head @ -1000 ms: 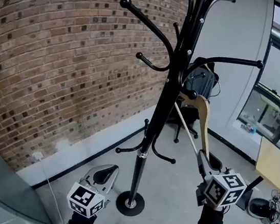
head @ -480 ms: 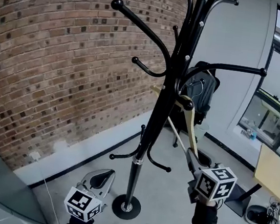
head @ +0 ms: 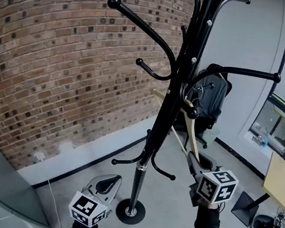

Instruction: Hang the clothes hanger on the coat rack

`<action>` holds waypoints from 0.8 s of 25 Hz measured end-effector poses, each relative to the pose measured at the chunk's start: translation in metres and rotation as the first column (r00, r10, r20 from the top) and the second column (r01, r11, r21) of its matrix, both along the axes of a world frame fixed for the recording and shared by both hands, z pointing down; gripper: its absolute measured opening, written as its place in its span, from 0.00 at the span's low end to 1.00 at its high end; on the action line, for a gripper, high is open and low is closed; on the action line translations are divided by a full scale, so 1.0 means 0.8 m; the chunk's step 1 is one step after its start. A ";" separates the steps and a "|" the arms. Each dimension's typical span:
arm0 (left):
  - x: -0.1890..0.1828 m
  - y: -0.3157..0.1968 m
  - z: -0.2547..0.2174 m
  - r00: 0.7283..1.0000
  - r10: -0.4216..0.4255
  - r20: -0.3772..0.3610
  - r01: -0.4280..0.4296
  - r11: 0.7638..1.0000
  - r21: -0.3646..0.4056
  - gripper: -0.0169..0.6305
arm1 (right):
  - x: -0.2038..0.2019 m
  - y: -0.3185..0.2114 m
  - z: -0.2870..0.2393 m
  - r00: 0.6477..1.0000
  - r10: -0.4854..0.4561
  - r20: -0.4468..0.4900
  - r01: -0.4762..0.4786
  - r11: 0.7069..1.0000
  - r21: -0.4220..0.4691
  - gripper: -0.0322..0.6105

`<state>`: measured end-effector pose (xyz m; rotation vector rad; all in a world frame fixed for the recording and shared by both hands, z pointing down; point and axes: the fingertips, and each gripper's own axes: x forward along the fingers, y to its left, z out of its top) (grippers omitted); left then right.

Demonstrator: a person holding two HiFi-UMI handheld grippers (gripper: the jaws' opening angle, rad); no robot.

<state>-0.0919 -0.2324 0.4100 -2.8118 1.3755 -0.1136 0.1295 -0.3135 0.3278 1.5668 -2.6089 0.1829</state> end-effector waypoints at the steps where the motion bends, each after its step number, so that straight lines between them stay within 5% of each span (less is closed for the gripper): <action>1: 0.002 0.000 0.001 1.000 0.000 0.000 0.000 1.000 -0.004 0.04 | -0.001 -0.002 0.001 1.000 -0.005 -0.001 0.005 1.000 -0.002 0.14; 20: 0.019 -0.012 0.007 1.000 -0.013 -0.011 0.013 1.000 -0.019 0.04 | -0.006 -0.015 0.009 0.996 -0.085 0.025 0.085 0.996 0.020 0.14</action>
